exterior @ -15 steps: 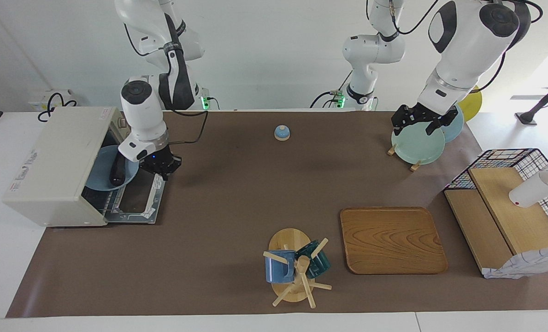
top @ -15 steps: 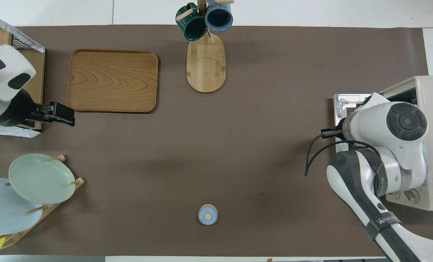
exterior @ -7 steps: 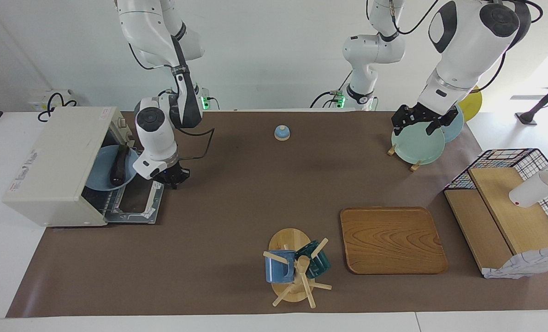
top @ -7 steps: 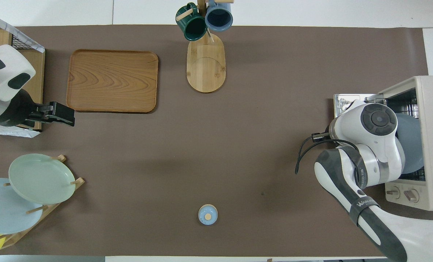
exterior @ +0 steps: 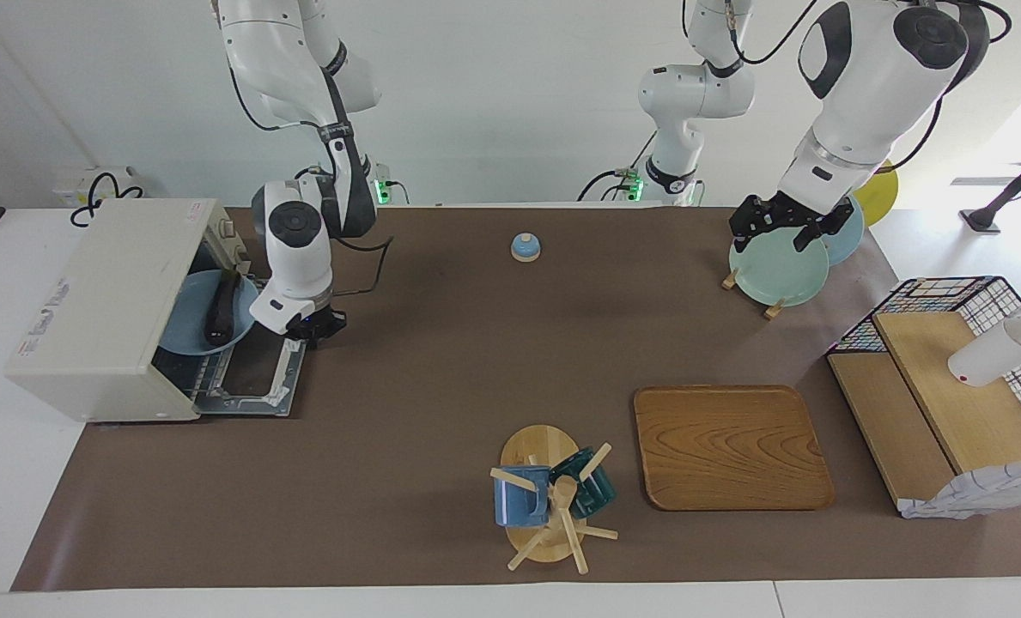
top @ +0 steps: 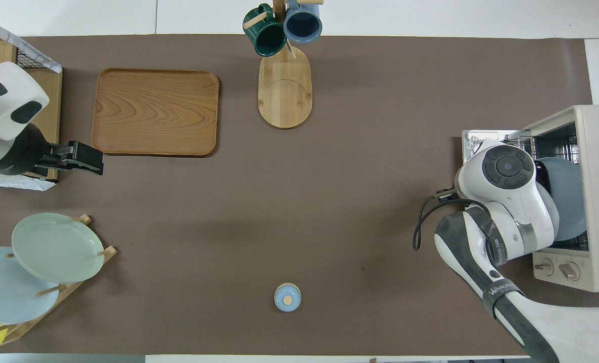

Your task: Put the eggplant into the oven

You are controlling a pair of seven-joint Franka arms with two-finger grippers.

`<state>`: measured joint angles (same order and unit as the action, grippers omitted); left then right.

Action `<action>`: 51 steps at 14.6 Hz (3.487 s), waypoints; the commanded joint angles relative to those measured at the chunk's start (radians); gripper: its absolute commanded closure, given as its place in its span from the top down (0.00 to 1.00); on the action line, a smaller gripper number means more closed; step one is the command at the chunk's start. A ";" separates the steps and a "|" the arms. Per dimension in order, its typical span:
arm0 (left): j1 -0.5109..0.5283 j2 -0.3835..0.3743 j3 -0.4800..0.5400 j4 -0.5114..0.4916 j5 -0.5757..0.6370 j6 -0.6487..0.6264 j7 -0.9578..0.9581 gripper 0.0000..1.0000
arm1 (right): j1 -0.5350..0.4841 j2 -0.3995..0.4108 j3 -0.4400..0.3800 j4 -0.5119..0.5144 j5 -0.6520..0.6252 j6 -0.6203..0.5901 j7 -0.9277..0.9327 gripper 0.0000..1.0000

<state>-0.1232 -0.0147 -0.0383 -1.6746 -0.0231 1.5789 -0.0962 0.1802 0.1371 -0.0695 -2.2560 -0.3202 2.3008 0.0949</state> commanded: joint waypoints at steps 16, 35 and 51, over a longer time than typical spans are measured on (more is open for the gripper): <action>0.016 -0.001 -0.009 0.010 -0.006 -0.013 0.009 1.00 | -0.196 -0.183 -0.003 0.338 0.057 -0.538 -0.370 0.00; 0.016 -0.001 -0.009 0.010 -0.006 -0.013 0.009 1.00 | -0.160 -0.094 -0.003 0.614 0.274 -0.746 -0.248 1.00; 0.016 -0.001 -0.009 0.010 -0.006 -0.013 0.009 1.00 | -0.168 -0.120 -0.007 0.624 0.300 -0.745 -0.202 1.00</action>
<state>-0.1229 -0.0147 -0.0382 -1.6746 -0.0231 1.5789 -0.0962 0.0194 0.0229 -0.0799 -1.6402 -0.0484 1.5634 -0.1194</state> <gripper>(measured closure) 0.000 0.000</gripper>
